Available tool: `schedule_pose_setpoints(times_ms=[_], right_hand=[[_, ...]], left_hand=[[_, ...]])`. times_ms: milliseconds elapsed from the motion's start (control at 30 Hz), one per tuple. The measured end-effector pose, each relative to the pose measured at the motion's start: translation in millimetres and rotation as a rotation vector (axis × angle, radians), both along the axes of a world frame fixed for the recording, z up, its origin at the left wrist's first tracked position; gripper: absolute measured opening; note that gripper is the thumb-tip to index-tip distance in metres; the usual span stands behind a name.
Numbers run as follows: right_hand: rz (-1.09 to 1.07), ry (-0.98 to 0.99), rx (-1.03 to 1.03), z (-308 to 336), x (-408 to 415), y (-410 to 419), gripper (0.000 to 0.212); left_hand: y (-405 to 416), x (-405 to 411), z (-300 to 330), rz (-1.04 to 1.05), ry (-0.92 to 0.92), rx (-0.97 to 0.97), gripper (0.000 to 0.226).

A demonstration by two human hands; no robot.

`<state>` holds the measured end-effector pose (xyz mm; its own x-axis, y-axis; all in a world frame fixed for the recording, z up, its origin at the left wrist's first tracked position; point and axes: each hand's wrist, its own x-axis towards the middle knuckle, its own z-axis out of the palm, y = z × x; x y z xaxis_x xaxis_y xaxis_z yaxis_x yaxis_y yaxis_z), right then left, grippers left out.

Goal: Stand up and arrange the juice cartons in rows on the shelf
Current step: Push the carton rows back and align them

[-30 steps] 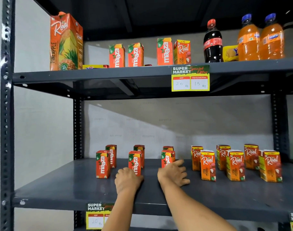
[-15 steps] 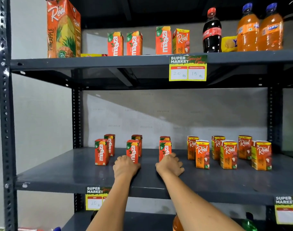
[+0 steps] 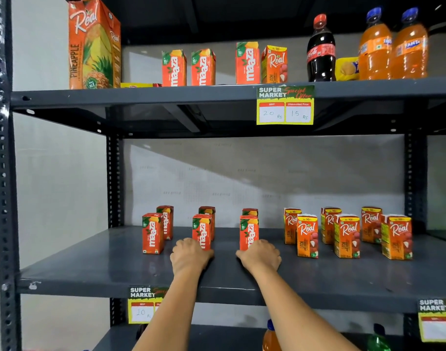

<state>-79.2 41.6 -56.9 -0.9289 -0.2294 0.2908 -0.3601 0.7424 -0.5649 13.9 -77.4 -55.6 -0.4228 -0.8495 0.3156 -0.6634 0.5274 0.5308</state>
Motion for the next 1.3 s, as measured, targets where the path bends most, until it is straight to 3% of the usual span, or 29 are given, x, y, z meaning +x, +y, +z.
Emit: schedule_pose_setpoints(times_ms=[567,767,933,1067,1200,1300], right_hand=[[-0.020,0.006,0.012,-2,1,1,0.074],[0.133,-0.160,0.014,14,-3,25,0.079],[0.190,-0.219,0.059,14,-26,91,0.061],[0.167,-0.204,0.033,12,-51,143,0.050],[0.083,-0.208,0.011,14,-81,193,0.043],[0.015,-0.170,-0.132,11,-102,219,0.046]], left_hand=[[4,1,-1,0.028,-0.054,-0.040,0.074],[20,13,4,0.089,-0.062,-0.014,0.088],[64,20,-13,0.077,-0.082,-0.161,0.042],[128,-11,-21,-0.145,-0.211,-0.424,0.037],[182,-58,-11,-0.355,-0.169,-0.217,0.052],[208,-91,-1,-0.332,-0.164,-0.110,0.075]])
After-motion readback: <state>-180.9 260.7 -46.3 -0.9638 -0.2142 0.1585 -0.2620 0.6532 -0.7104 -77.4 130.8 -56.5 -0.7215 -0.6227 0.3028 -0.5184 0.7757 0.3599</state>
